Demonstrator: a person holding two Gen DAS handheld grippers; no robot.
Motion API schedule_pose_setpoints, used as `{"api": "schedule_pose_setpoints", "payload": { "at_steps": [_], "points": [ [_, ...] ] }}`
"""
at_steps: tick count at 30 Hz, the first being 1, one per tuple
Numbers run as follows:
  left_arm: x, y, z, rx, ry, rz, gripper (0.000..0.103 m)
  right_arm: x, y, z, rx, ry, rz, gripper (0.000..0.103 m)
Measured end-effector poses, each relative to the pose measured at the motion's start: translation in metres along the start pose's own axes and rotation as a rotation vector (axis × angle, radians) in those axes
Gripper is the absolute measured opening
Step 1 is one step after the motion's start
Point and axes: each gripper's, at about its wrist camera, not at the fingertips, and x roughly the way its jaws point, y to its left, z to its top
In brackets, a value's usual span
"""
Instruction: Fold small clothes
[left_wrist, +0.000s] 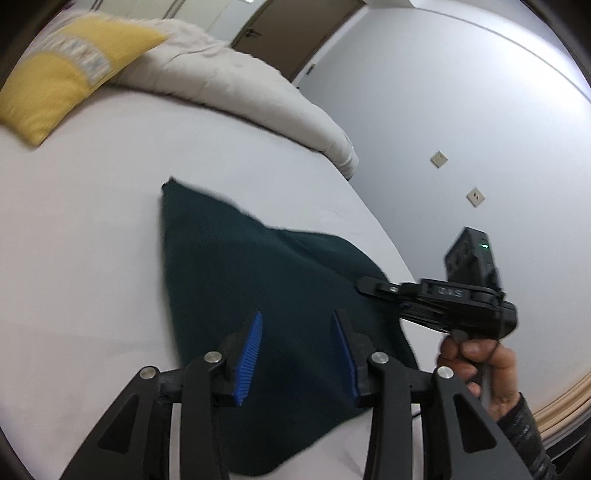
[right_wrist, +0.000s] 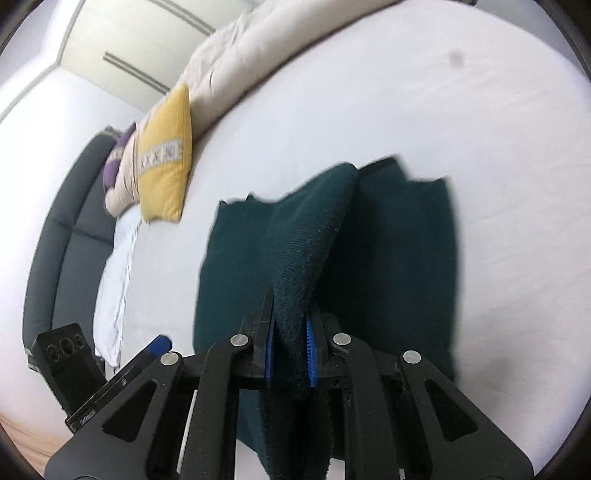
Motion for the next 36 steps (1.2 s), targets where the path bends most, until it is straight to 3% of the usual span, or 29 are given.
{"api": "schedule_pose_setpoints", "payload": {
  "at_steps": [4,6,8,10,14,18,21,25,28,29,31,36],
  "points": [
    [0.032,-0.017,0.006,0.071,0.020,0.058,0.041,-0.034,-0.038,-0.004,0.038,-0.010,-0.015,0.011],
    [0.056,-0.015,0.003,0.096,0.067,0.116,0.043,-0.021,-0.072,-0.012,0.092,0.018,-0.047,0.011],
    [0.080,-0.002,-0.007,0.081,0.115,0.145,0.042,-0.003,-0.102,-0.021,0.136,0.039,-0.014,0.011],
    [0.082,0.006,-0.013,0.087,0.096,0.142,0.041,-0.004,-0.115,-0.024,0.183,0.004,0.064,0.011],
    [0.077,0.008,-0.010,0.081,0.103,0.131,0.041,-0.006,-0.108,-0.024,0.147,0.011,0.032,0.015],
    [0.056,0.003,0.003,0.097,0.034,0.155,0.043,-0.040,-0.074,-0.018,0.079,-0.079,-0.122,0.021],
    [0.063,0.000,0.022,0.109,0.025,0.174,0.043,-0.043,-0.046,-0.002,0.026,-0.092,-0.043,0.021],
    [0.089,0.008,0.042,0.117,0.082,0.248,0.043,-0.007,-0.007,0.022,-0.044,0.000,0.018,0.020],
    [0.126,0.022,0.044,0.129,0.195,0.310,0.045,0.038,-0.018,0.039,0.028,0.093,-0.001,0.017],
    [0.130,0.024,0.045,0.138,0.200,0.318,0.045,0.049,-0.021,0.042,0.053,0.105,-0.013,0.015],
    [0.136,0.028,0.047,0.129,0.217,0.314,0.045,0.068,-0.032,0.055,0.104,0.090,0.001,0.002],
    [0.148,0.034,0.048,0.132,0.235,0.311,0.046,0.071,-0.058,0.067,0.175,0.040,0.050,0.000]
  ]
}}
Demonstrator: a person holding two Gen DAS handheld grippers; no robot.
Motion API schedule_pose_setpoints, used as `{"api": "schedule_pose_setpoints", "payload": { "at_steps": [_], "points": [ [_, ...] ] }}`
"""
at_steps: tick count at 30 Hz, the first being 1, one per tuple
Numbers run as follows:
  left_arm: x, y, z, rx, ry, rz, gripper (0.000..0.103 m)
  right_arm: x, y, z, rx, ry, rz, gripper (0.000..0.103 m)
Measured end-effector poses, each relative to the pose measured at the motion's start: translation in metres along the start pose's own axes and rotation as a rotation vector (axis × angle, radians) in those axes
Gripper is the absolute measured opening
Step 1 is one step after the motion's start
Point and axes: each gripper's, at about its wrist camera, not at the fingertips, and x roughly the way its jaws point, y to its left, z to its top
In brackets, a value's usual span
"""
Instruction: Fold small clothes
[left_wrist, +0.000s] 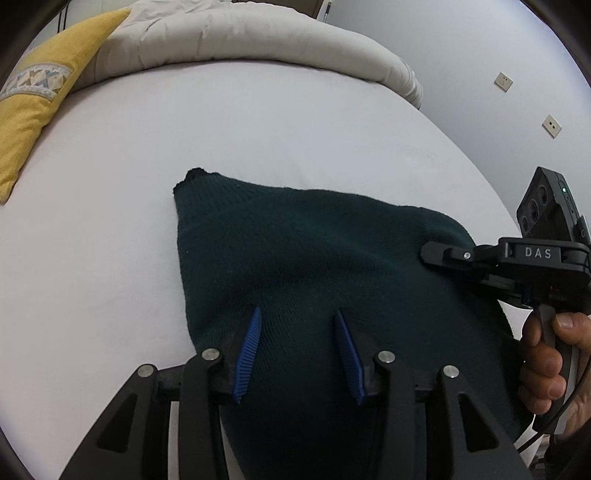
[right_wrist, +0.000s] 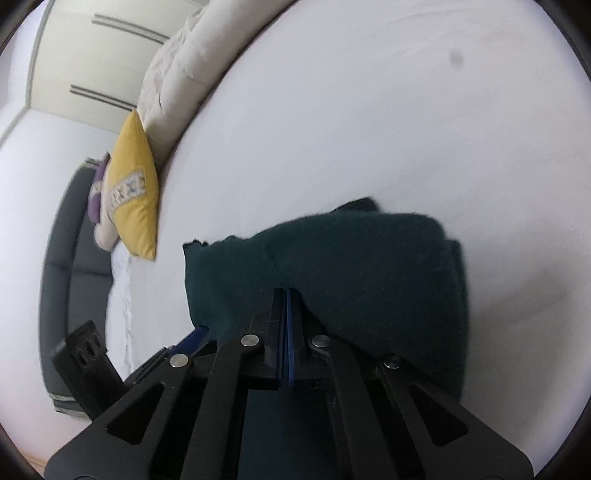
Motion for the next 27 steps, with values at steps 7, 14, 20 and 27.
{"api": "schedule_pose_setpoints", "payload": {
  "at_steps": [7,14,20,27],
  "points": [
    [0.000,-0.005,-0.004,0.030,-0.009,0.034,0.046,-0.023,-0.045,0.007,0.109,-0.109,0.034,0.000],
    [-0.004,-0.005,-0.011,0.042,-0.026,0.056,0.047,-0.080,-0.001,-0.024,-0.066,-0.189,-0.090,0.008],
    [-0.009,-0.005,-0.021,0.054,-0.037,0.071,0.047,-0.081,0.027,-0.092,-0.211,-0.016,0.022,0.053],
    [-0.007,-0.005,-0.022,0.055,-0.042,0.068,0.047,-0.091,-0.030,-0.120,-0.118,-0.005,0.104,0.034]
  ]
}}
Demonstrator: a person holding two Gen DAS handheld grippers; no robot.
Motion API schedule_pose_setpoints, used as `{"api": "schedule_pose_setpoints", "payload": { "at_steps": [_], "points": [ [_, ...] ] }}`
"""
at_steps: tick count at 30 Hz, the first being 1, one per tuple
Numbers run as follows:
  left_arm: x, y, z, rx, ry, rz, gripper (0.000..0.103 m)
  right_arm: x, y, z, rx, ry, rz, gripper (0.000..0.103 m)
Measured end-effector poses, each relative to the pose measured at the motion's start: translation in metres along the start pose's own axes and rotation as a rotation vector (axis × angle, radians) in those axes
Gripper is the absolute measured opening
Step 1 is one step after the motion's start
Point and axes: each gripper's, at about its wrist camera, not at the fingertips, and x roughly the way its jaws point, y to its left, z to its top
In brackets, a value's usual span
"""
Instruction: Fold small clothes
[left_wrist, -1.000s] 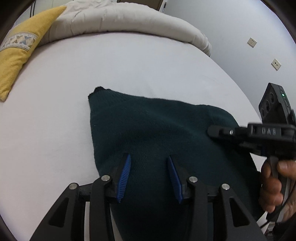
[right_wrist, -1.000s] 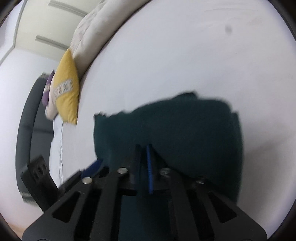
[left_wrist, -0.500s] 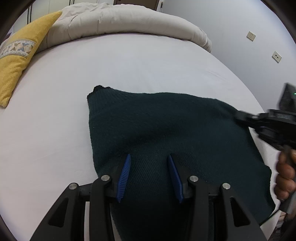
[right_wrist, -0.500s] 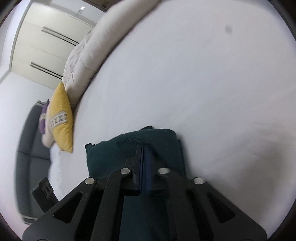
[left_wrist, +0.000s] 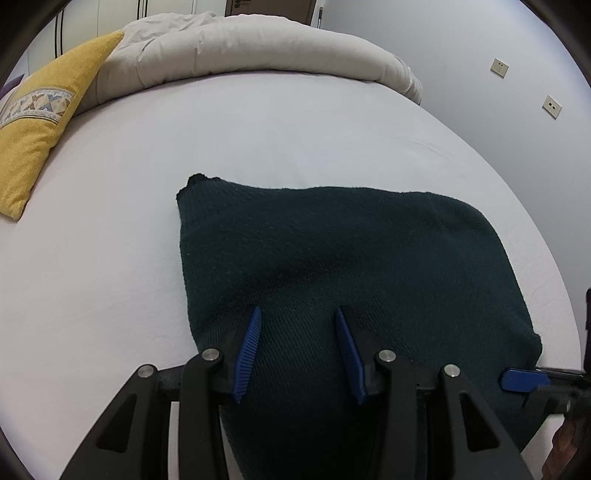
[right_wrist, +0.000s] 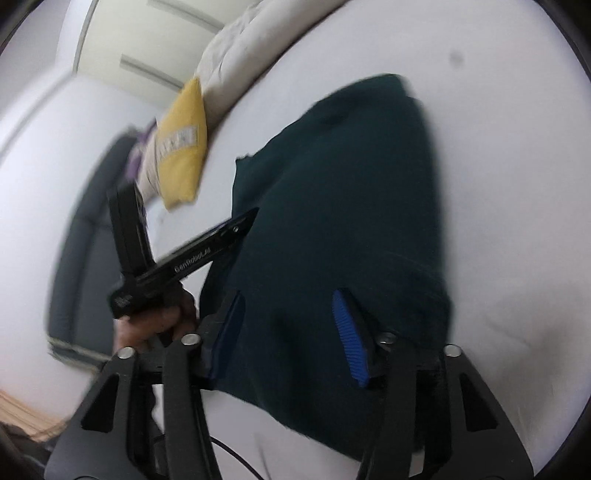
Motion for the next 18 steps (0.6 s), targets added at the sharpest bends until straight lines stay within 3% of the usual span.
{"api": "schedule_pose_setpoints", "payload": {
  "at_steps": [1,3,7,10,12,16,18],
  "points": [
    [0.000,0.000,-0.001,-0.002,-0.002,-0.002,0.047,-0.006,-0.010,-0.006,0.019,-0.009,0.000,0.025],
    [-0.001,0.001,-0.003,-0.002,-0.004,-0.001,0.047,-0.015,-0.028,-0.020,0.041,-0.017,-0.025,0.018],
    [-0.009,-0.001,0.000,-0.018,-0.006,-0.004,0.046,-0.040,-0.047,-0.043,0.074,-0.046,-0.045,0.019],
    [-0.037,0.000,-0.007,-0.038,-0.033,0.026,0.042,-0.056,-0.021,-0.049,0.045,-0.082,-0.102,0.025],
    [-0.060,0.000,-0.021,-0.059,-0.055,-0.003,0.039,-0.062,0.008,-0.051,-0.010,-0.100,-0.045,0.025],
    [-0.083,-0.013,-0.061,-0.042,-0.058,-0.035,0.039,-0.050,0.040,-0.055,-0.077,-0.049,0.006,0.025],
    [-0.075,-0.019,-0.082,-0.008,-0.031,0.006,0.039,-0.028,0.036,-0.060,-0.054,0.001,-0.013,0.025]
  ]
}}
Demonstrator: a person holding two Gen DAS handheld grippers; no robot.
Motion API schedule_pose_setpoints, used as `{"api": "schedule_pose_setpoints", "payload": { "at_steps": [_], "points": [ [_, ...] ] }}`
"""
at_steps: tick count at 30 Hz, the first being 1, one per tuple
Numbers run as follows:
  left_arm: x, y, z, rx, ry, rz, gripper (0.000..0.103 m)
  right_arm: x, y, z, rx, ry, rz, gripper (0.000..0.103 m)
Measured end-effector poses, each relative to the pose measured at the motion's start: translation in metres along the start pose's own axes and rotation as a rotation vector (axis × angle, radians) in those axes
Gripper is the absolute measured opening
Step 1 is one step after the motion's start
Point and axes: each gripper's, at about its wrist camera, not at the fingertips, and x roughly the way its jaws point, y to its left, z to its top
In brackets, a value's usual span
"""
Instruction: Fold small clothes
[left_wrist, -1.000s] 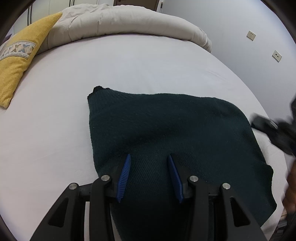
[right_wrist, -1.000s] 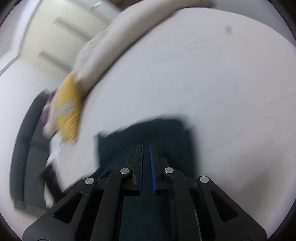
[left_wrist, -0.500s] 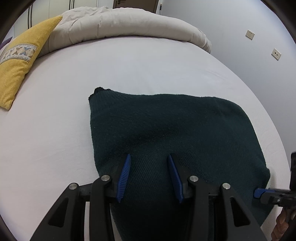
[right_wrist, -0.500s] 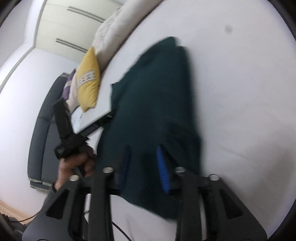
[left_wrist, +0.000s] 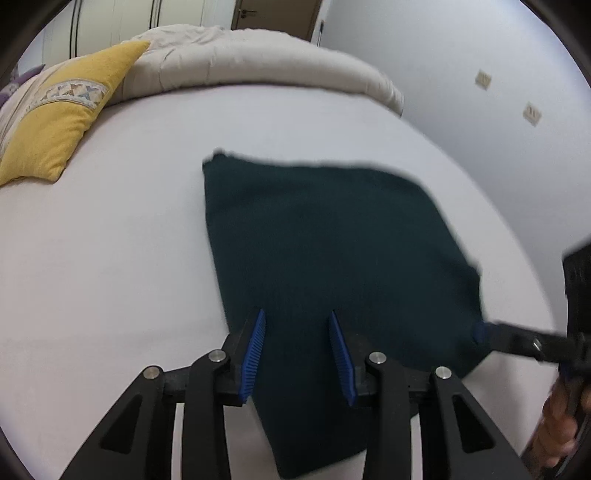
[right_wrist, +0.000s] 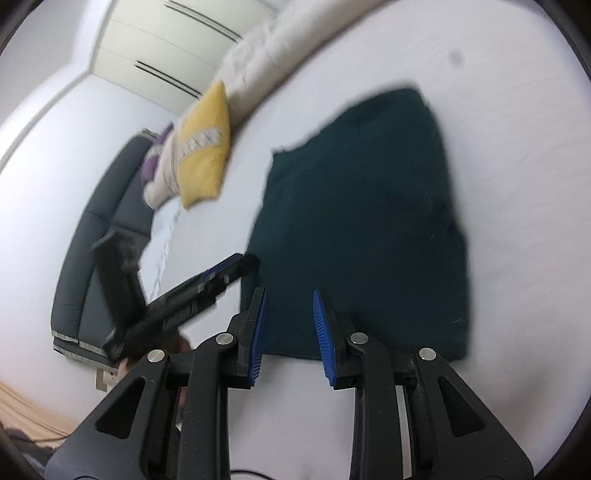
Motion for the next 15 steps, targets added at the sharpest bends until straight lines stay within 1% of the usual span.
{"api": "schedule_pose_setpoints", "payload": {
  "at_steps": [1,2,3,5,6,9,10,12,14,15],
  "points": [
    [0.004,-0.002,-0.007,0.016,0.011,0.018,0.039,0.010,-0.007,-0.004,0.021,0.030,-0.025,0.022],
    [0.007,-0.002,-0.011,0.024,0.021,0.030,0.039,0.018,-0.016,-0.010,0.037,0.057,-0.070,0.022],
    [0.008,-0.003,-0.013,0.026,0.026,0.033,0.039,0.021,-0.030,-0.020,0.057,0.067,-0.077,0.022],
    [0.012,0.000,-0.017,0.021,0.043,0.031,0.040,0.013,-0.043,-0.029,0.092,0.031,-0.008,0.021],
    [0.015,0.003,-0.018,0.010,0.060,0.022,0.041,0.004,-0.051,-0.036,0.116,0.019,0.003,0.019],
    [0.016,0.008,-0.020,-0.014,0.076,0.007,0.041,-0.019,-0.066,-0.050,0.132,0.012,-0.020,0.019],
    [0.013,0.009,-0.020,-0.021,0.073,0.003,0.041,-0.023,-0.065,-0.053,0.126,0.015,-0.038,0.026],
    [0.006,0.007,-0.019,-0.029,0.070,0.005,0.039,-0.040,-0.057,-0.057,0.088,0.014,-0.146,0.026],
    [-0.007,0.009,-0.017,-0.053,0.039,-0.004,0.039,-0.052,-0.051,-0.054,0.074,-0.009,-0.118,0.026],
    [-0.014,0.008,-0.014,-0.048,0.011,0.003,0.039,-0.064,-0.041,-0.050,0.037,-0.039,-0.097,0.026]
  ]
}}
